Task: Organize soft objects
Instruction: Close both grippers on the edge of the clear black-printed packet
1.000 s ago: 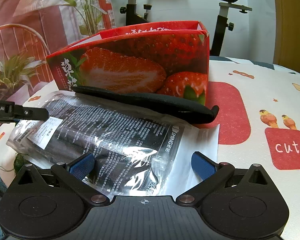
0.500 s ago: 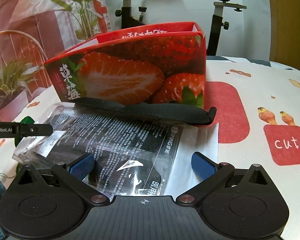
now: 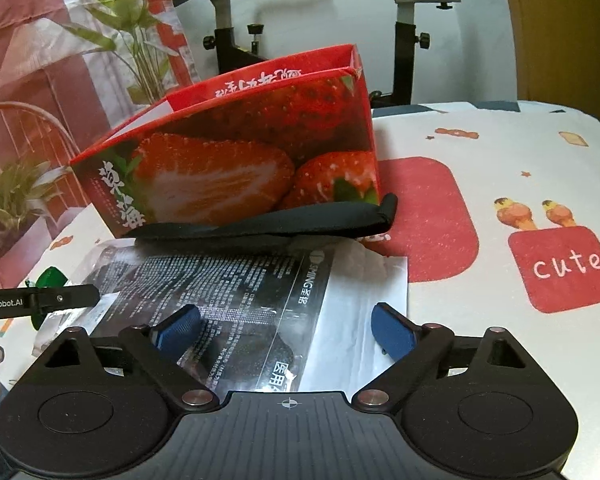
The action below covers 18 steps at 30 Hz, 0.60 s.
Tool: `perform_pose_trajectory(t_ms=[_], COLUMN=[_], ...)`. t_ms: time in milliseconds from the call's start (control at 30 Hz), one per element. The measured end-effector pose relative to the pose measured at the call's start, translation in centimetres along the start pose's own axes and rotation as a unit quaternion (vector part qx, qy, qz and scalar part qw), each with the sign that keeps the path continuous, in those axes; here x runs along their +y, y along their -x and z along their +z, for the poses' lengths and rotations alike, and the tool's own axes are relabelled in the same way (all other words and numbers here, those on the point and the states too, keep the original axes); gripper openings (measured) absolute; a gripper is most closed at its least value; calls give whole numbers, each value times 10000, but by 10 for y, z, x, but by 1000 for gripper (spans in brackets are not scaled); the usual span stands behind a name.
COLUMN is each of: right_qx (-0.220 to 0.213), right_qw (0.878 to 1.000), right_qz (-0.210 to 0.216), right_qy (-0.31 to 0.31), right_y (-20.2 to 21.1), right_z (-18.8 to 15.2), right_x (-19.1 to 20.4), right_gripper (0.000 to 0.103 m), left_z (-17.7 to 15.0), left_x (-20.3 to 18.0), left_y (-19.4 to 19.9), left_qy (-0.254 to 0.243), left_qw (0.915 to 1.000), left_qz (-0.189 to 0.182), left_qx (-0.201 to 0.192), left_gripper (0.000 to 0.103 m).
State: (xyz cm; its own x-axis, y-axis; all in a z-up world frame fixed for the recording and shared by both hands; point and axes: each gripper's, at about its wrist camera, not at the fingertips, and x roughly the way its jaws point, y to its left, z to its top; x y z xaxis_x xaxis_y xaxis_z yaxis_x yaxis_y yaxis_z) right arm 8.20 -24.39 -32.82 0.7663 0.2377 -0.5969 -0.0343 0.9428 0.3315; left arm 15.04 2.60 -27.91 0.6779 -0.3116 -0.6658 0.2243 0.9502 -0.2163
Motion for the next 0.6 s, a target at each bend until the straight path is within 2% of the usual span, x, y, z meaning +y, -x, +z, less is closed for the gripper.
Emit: perform_pose_trajectory(t_ms=[300,367,433,600], right_qx=[67,63,1,-119], right_qw=[9998,9994,9994,9987], right_qz=[72,210,322,111], right_qy=[-155,-264,-103,488], right_y=[-1,1,6,16], right_z=[4,5,8,14], right_x=[-2,-4,0,13], right_gripper=[90,70,56,48], left_z=[-2,-2,-2,-1], left_x=[0,0,-1,-5], left_y=[-1,-1,1,4], left_qy=[27,24,-8,-129], left_qw=[10000,10000,10000,9999], left_qz=[-3,3,-23,-73], left_qx=[3,2,-8,-31], left_gripper=[34,34,34,33])
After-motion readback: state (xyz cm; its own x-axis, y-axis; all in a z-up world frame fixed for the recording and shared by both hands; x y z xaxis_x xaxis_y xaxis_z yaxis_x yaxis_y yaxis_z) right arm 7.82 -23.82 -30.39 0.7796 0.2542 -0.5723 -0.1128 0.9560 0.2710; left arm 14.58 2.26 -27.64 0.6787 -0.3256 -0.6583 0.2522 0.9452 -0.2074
